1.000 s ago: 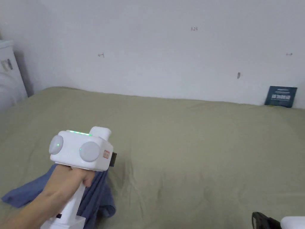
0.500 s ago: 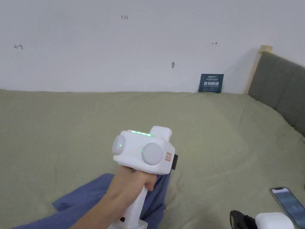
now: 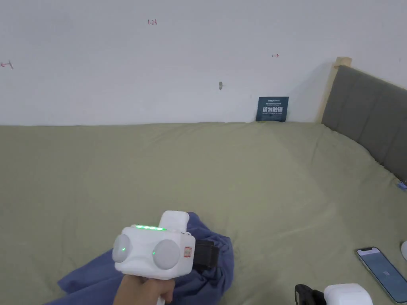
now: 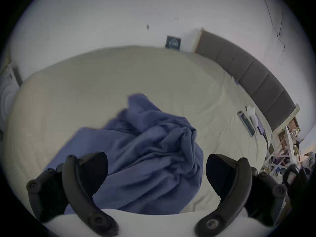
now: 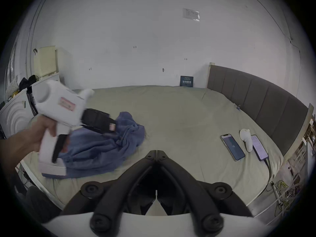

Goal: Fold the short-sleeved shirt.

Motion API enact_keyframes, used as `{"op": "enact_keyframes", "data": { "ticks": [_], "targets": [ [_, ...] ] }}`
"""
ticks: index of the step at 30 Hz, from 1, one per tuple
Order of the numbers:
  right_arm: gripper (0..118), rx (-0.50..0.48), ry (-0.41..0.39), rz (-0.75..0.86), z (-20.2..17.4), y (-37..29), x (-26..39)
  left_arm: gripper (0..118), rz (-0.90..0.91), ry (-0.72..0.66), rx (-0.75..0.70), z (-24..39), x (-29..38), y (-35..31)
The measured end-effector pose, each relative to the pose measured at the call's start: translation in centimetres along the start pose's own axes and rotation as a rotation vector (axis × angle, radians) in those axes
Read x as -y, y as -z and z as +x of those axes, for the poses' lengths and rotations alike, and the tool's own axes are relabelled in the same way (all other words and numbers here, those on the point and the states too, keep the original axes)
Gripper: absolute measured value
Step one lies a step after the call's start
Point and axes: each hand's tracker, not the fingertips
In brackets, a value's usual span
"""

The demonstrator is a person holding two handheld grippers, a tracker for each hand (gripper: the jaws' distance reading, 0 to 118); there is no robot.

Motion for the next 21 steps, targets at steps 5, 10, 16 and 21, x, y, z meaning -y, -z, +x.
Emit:
{"op": "enact_keyframes", "data": {
  "ticks": [5,10,16,21],
  "targets": [
    [1,-0.022,0.011,0.071,-0.9,-2.1,-1.4,115,0.264,-0.066,-0.137,-2.9,3.9,-13.5],
    [1,-0.033,0.004,0.148,-2.7,-4.6,-2.6,84,0.494,-0.061,-0.361,-4.8,10.8,-26.5],
    [1,-0.077,0.004,0.209,-5.4,-6.5,-3.0,0,0.564,-0.115,-0.551,-6.3,17.4,-34.1],
    [1,-0.120,-0.014,0.208,-7.3,-6.7,-3.0,0,0.545,-0.138,-0.571,-8.3,18.1,-35.0]
  ]
}}
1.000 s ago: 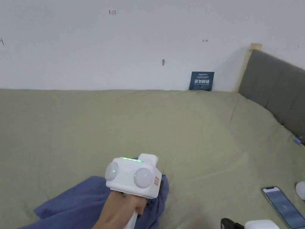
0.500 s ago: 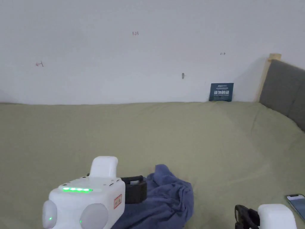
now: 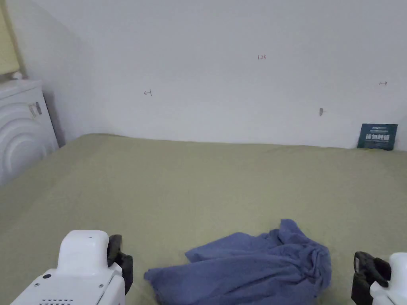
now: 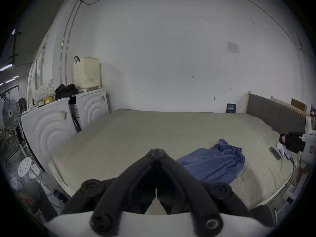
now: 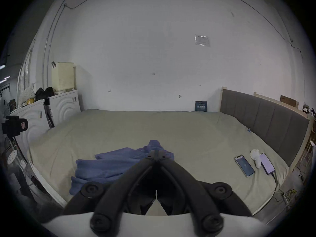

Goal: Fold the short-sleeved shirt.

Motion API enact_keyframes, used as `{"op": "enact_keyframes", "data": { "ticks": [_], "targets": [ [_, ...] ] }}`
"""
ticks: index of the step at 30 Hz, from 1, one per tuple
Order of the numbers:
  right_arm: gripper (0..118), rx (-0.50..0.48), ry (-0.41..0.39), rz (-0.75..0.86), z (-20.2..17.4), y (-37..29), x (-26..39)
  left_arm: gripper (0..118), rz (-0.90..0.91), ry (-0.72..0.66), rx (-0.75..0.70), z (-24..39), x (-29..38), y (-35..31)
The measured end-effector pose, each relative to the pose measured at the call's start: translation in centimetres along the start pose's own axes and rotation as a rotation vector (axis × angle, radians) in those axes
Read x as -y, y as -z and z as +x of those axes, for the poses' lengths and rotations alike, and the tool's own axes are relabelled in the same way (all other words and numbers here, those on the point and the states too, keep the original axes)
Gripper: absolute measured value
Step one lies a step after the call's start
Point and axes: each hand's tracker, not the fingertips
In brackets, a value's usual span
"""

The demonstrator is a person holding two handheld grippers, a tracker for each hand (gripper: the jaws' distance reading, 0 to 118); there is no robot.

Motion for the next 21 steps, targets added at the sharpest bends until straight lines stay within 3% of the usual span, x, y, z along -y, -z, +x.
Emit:
{"op": "enact_keyframes", "data": {
  "ticks": [4,10,12,13,16,17,18,21],
  "targets": [
    [1,-0.026,-0.002,-0.010,-0.8,0.7,0.1,0,-0.130,-0.044,0.067,-0.9,0.5,4.2],
    [1,-0.048,-0.011,-0.058,-1.3,3.0,1.1,1,-0.409,-0.094,0.121,-2.2,3.1,17.2],
    [1,-0.042,-0.020,-0.093,-1.4,4.4,1.8,27,-0.483,-0.059,0.124,-1.7,4.6,21.5],
    [1,-0.039,-0.020,-0.102,-1.3,4.8,2.1,48,-0.518,-0.025,0.140,-1.4,5.3,23.0],
    [1,-0.029,-0.028,-0.155,-1.1,6.8,3.0,77,-0.657,0.037,0.157,0.0,7.7,28.4],
    [1,-0.026,-0.030,-0.164,-1.0,7.1,3.3,108,-0.697,0.047,0.156,0.4,8.6,29.3],
    [1,-0.022,-0.032,-0.180,-0.9,7.6,3.6,117,-0.728,0.061,0.151,0.8,9.4,30.6],
    [1,-0.025,-0.026,-0.200,-0.3,8.6,4.2,117,-0.767,0.123,0.107,1.6,11.0,32.7]
  ]
}}
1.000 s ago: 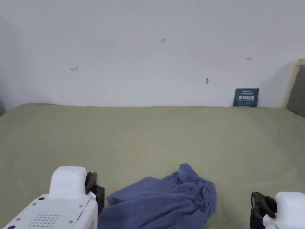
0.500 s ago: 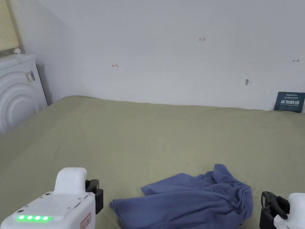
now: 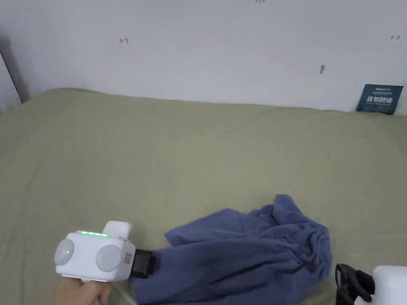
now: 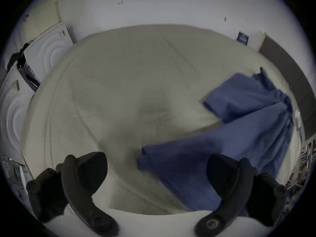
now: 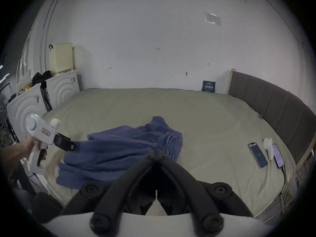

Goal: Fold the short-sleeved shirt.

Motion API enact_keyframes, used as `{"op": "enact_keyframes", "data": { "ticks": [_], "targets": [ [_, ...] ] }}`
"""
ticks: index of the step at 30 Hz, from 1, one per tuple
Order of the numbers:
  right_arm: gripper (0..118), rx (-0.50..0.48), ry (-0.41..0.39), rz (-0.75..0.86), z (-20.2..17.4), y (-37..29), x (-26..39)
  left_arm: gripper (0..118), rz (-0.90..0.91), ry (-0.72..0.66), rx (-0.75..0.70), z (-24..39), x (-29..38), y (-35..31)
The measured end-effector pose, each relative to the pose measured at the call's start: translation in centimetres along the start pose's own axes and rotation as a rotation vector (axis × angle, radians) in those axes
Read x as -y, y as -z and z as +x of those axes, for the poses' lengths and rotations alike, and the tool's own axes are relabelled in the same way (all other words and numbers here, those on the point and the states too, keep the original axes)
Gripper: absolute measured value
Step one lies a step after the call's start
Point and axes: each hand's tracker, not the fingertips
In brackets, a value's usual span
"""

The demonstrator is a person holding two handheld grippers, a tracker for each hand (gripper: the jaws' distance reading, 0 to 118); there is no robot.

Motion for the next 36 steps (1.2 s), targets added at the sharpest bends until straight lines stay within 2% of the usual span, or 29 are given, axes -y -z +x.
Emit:
{"op": "enact_keyframes", "data": {
  "ticks": [1,3,4,6,11,14,15,17,18,19,20,21,22,23,26,30,32,33,34,36],
  "targets": [
    [1,0.006,-0.003,-0.009,0.1,0.3,0.1,115,0.004,-0.008,-0.018,0.2,-0.2,0.4],
    [1,0.010,-0.012,-0.022,0.4,0.8,0.4,89,0.003,-0.042,0.049,0.1,-0.4,0.1],
    [1,0.011,-0.012,-0.028,0.6,0.9,0.5,79,0.013,-0.060,0.037,0.1,-0.1,-0.8],
    [1,0.013,-0.007,-0.043,1.0,1.4,0.7,2,0.058,-0.020,0.052,0.5,0.0,-1.7],
    [1,0.047,-0.020,-0.095,2.9,4.1,0.6,3,0.065,-0.019,0.063,0.4,0.8,-1.9],
    [2,0.091,-0.034,-0.141,5.0,8.0,-0.5,3,0.062,-0.024,0.075,0.9,1.1,-2.6],
    [2,0.099,-0.031,-0.160,5.8,9.7,-1.1,3,0.064,-0.022,0.077,1.0,1.2,-2.7],
    [2,0.085,0.027,-0.198,7.4,12.7,-2.3,3,0.065,-0.025,0.085,1.0,1.2,-3.1],
    [9,0.040,0.072,-0.226,8.2,14.5,-3.0,3,0.065,-0.026,0.087,1.1,1.4,-3.2],
    [30,0.024,0.120,-0.263,8.9,16.2,-3.7,3,0.066,-0.025,0.092,1.0,1.3,-3.2],
    [63,0.011,0.142,-0.282,9.3,17.2,-4.1,3,0.066,-0.023,0.092,0.8,1.2,-3.1],
    [77,-0.019,0.157,-0.310,9.8,18.5,-4.5,3,0.065,-0.021,0.093,0.8,1.3,-3.1],
    [81,-0.047,0.181,-0.344,10.0,19.6,-4.7,3,0.063,-0.023,0.095,0.9,1.3,-3.1],
    [81,-0.029,0.193,-0.358,10.0,20.4,-5.0,3,0.063,-0.029,0.099,0.9,1.4,-3.0],
    [81,-0.072,0.176,-0.448,9.8,22.8,-5.0,3,0.061,-0.037,0.105,0.7,1.3,-2.7],
    [81,-0.059,0.167,-0.493,9.5,25.0,-4.0,3,0.057,-0.034,0.107,0.6,1.1,-2.6],
    [75,-0.091,0.154,-0.532,9.5,25.6,-3.6,3,0.052,-0.038,0.114,0.3,0.9,-2.4],
    [54,-0.081,0.150,-0.524,9.2,25.4,-3.5,3,0.049,-0.042,0.118,0.2,0.8,-2.4],
    [8,-0.062,0.129,-0.527,9.0,25.3,-3.5,3,0.047,-0.047,0.122,0.1,0.8,-2.4],
    [5,-0.072,0.136,-0.528,9.2,24.7,-3.5,3,0.044,-0.065,0.128,-0.4,0.7,-2.6]
  ]
}}
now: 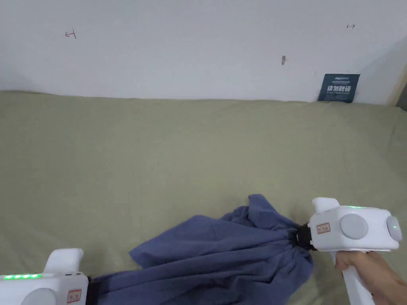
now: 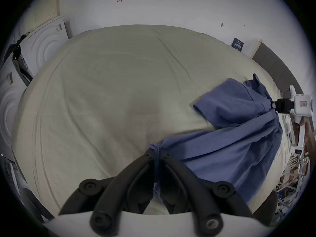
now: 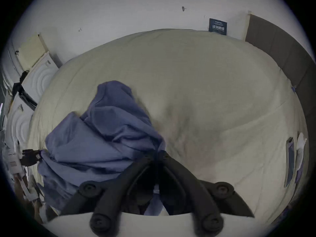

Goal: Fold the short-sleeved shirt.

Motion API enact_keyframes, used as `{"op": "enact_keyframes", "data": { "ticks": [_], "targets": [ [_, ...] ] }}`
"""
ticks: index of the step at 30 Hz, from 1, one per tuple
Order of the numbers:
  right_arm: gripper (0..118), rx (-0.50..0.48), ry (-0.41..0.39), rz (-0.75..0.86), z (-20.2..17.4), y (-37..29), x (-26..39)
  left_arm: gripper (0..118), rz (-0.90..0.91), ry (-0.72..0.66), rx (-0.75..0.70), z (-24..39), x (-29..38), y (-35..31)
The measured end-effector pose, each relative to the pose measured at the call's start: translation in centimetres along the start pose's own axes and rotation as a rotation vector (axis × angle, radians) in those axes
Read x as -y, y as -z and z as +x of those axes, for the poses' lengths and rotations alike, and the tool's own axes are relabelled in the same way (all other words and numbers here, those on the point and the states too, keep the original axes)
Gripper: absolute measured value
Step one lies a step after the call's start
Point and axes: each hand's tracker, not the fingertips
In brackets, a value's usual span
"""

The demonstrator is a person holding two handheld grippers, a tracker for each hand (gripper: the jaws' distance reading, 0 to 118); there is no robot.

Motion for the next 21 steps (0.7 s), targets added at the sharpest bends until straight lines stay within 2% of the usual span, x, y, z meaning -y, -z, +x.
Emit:
{"op": "enact_keyframes", "data": {
  "ticks": [3,10,14,18,21],
  "targets": [
    [5,0.024,-0.059,0.080,-0.4,-2.9,0.3,3,0.031,-0.007,-0.003,-0.4,-0.3,-2.0],
    [5,-0.082,-0.040,0.254,-1.1,-14.4,-0.6,3,0.215,-0.020,-0.056,-2.5,-3.0,-11.8],
    [5,-0.131,-0.078,0.376,-2.9,-22.4,-0.5,3,0.345,-0.029,-0.074,-3.2,-4.6,-19.1],
    [5,-0.114,-0.136,0.493,-4.8,-29.1,-1.2,3,0.458,-0.005,-0.095,-2.7,-6.6,-25.7],
    [5,-0.093,-0.149,0.574,-5.6,-33.3,-2.1,3,0.523,0.014,-0.114,-1.9,-8.3,-29.4]
  ]
}}
